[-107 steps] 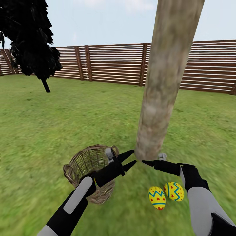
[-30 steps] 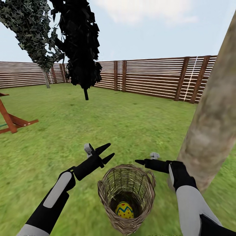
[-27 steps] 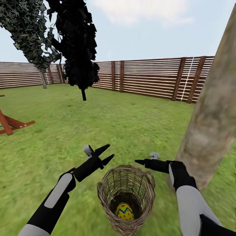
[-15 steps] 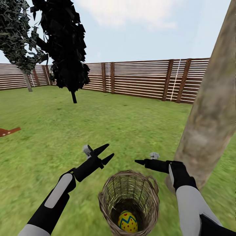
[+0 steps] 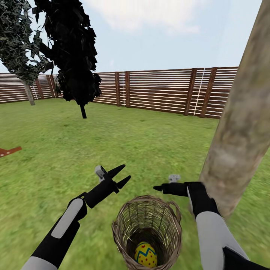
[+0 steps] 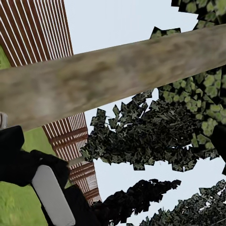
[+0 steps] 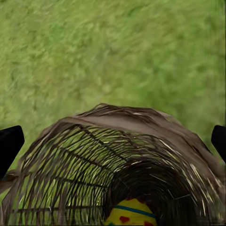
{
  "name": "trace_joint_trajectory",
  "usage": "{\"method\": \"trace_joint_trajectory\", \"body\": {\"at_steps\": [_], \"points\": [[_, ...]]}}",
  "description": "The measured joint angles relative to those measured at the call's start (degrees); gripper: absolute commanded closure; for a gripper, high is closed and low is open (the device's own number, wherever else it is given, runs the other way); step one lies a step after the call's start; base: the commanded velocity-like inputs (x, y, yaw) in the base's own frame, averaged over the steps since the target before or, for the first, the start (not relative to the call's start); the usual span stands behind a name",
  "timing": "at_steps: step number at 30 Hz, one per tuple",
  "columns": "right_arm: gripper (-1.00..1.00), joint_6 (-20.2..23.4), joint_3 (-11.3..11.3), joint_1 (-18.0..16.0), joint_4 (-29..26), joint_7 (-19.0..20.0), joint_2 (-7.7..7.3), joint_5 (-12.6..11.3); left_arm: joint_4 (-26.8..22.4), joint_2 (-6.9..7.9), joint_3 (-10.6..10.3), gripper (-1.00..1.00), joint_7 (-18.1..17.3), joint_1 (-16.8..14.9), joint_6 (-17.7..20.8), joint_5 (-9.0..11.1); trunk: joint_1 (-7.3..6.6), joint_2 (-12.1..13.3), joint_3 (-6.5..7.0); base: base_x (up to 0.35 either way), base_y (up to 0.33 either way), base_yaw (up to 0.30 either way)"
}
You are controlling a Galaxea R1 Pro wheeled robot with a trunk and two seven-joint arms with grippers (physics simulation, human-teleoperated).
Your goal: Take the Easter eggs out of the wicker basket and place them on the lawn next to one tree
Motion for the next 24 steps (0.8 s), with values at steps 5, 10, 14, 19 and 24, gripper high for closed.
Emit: {"method": "trace_joint_trajectory", "body": {"at_steps": [5, 10, 14, 19, 24], "points": [[-1.0, 0.4, 1.2, 0.6, 0.6, -9.0, 1.76, 6.4, 0.0, -0.02, 0.0, -1.0, 0.0, 0.0, 0.0, 0.0, 0.0, 0.0, 0.0, 0.0, 0.0, 0.0], [-1.0, 7.1, 9.0, 0.8, 0.9, -10.3, 1.7, 7.6, 0.0, -0.04, 0.0, -1.0, 0.1, 0.0, -0.1, -0.2, 0.0, 0.0, 0.0, 0.0, 0.0, 0.0], [-1.0, 8.5, 13.0, 2.3, 1.2, -10.4, 1.69, 7.8, 0.0, -0.04, 0.0, -1.0, 0.1, 0.0, -0.1, -0.2, 0.0, 0.0, 0.0, 0.0, 0.0, 0.0], [-1.0, 8.7, 17.3, 3.8, 3.9, -10.6, 1.69, 7.9, 0.0, -0.04, 0.0, -1.0, 0.1, 0.0, -0.2, -0.3, 0.0, 0.0, 0.0, 0.0, 0.0, 0.0], [-1.0, 8.6, 21.6, 3.8, 6.2, -10.9, 1.72, 7.6, 0.1, -0.04, 0.0, -1.0, 0.1, 0.0, -0.2, -0.3, 0.0, 0.0, 0.0, 0.0, 0.0, 0.0]]}}
